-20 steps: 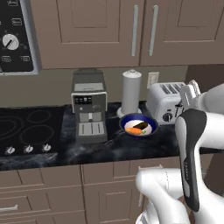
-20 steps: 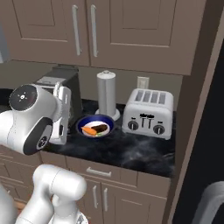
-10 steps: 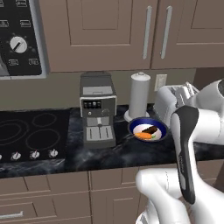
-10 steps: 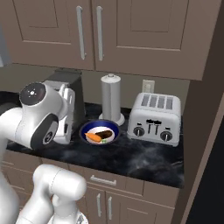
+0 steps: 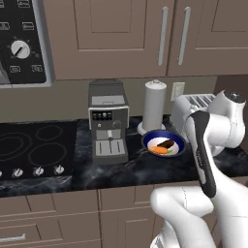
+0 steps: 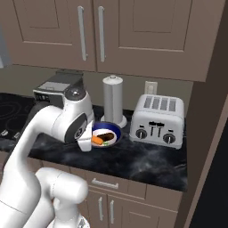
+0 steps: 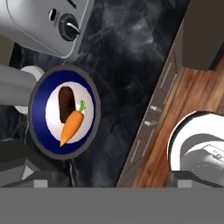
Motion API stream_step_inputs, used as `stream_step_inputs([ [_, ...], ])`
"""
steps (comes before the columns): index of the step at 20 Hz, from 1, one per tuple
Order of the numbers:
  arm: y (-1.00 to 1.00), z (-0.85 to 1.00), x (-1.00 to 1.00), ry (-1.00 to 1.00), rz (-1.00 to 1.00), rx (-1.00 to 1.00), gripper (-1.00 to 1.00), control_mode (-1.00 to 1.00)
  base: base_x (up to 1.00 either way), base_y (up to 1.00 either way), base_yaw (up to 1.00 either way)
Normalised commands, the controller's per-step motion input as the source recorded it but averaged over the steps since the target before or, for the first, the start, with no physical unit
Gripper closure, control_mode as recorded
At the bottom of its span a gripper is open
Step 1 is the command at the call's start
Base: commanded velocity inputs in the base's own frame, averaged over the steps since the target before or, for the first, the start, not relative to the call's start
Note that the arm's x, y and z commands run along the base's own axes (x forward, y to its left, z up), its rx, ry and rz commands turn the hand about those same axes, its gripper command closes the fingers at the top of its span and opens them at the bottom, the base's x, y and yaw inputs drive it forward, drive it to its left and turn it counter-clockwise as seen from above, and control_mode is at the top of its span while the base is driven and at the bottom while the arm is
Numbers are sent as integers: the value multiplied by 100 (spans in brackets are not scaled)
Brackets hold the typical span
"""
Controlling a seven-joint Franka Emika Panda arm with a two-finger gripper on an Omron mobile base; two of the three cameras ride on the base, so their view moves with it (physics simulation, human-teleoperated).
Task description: Place the bowl with the sweet potato and carrot on the top shelf of the fridge. Place the bowl with the chicken drumsticks on the second highest shelf of the fridge.
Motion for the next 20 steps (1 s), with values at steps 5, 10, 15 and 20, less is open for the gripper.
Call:
stream_step_inputs([
  [5, -3, -56, 19, 0, 17, 0, -100, -100, 0, 0, 0],
  [10, -1, -35, 48, -2, 5, 0, -100, -100, 0, 0, 0],
  [15, -6, -22, 48, 0, 0, 0, -100, -100, 0, 0, 0],
  [20, -25, -48, 17, 2, 0, 0, -100, -100, 0, 0, 0],
])
